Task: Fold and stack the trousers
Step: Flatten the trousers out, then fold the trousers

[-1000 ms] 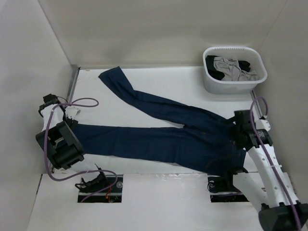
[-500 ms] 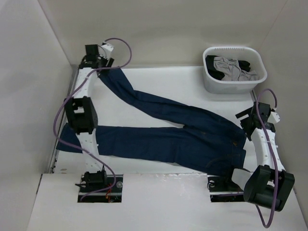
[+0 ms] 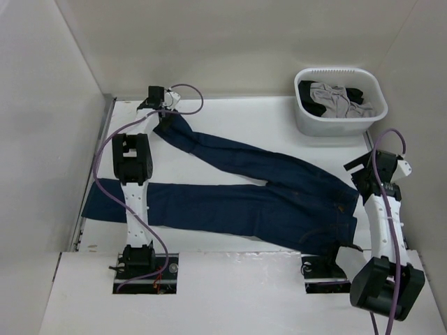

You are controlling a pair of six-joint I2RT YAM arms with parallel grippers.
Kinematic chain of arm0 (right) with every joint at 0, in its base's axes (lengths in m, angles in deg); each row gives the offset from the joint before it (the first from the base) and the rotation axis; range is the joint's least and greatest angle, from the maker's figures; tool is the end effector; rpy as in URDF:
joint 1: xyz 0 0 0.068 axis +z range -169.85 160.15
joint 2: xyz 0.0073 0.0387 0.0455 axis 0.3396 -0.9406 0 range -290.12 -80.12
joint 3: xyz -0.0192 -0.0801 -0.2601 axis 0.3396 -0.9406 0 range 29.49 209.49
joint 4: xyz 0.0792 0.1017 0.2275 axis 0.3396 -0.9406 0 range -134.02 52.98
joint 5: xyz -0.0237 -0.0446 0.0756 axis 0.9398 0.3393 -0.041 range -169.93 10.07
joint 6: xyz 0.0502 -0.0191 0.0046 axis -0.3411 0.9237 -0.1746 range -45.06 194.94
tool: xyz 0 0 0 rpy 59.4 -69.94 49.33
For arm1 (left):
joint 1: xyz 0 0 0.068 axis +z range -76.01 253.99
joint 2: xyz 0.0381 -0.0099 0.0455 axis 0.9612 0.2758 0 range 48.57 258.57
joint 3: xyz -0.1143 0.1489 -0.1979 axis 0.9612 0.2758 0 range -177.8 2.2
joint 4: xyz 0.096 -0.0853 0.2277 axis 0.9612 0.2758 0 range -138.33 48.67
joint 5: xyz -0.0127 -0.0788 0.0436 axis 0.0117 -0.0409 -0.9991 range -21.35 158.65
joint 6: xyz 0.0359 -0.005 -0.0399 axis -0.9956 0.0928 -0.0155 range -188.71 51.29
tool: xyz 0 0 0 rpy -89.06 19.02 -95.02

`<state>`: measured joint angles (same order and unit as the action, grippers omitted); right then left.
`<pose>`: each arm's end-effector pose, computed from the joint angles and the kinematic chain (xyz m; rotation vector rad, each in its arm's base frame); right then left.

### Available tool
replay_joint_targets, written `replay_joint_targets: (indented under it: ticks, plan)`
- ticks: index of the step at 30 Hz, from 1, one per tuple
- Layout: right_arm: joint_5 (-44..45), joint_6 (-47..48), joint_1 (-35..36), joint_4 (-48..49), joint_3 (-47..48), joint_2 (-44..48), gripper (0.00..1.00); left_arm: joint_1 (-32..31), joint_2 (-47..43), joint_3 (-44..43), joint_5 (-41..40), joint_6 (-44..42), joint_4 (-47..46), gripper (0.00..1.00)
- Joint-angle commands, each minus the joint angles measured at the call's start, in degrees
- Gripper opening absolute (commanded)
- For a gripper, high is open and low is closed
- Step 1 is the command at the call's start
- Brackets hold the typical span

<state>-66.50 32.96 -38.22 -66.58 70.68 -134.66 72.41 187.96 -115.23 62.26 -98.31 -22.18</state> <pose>0.1859 -0.0704 0.2564 1.2540 1.9226 -0.0601 0.5430 -0.0112 0.1679 0.6042 2.3589 0.3574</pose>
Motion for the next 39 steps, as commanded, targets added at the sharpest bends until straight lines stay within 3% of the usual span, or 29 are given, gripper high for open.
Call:
replay_joint_targets:
  ticks: [1, 6, 10, 14, 18, 28, 34, 39]
  plan:
    - [0.3, 1.0, 0.0, 0.6, 0.0, -1.9, 1.0, 3.9, -5.5, 11.8, -3.4, -2.8, 8.2, 0.55]
    - [-1.8, 1.4, 1.2, -0.6, 1.5, -5.7, 1.0, 12.0, -15.6, 27.4, -2.2, -3.3, 7.3, 0.52]
    - [-2.0, 3.9, 3.3, 0.0, 3.6, -12.9, 1.0, 15.1, -22.9, 34.6, -1.3, -4.9, 6.6, 0.55]
    - [-1.3, 8.5, 8.7, 0.3, 8.2, -21.6, 1.0, 16.5, -30.0, 35.1, 5.1, -3.2, 6.1, 0.61]
    - [-1.8, 9.5, 13.0, 3.0, 12.1, -27.7, 1.0, 18.1, -32.5, 29.8, 9.5, -0.1, 5.5, 0.64]
    - [-2.8, 11.4, 16.1, 5.4, 19.1, -34.8, 1.0, 21.6, -11.2, 7.7, 5.5, 7.4, 8.6, 0.64]
    - [-3.4, 11.0, 17.3, 4.8, 23.2, -37.7, 1.0, 23.6, 1.6, -6.7, 5.1, 14.0, 16.1, 0.64]
    - [-3.3, 10.4, 17.7, 2.6, 25.3, -40.7, 1.0, 23.8, 1.5, -4.7, 11.4, 11.9, 21.2, 0.63]
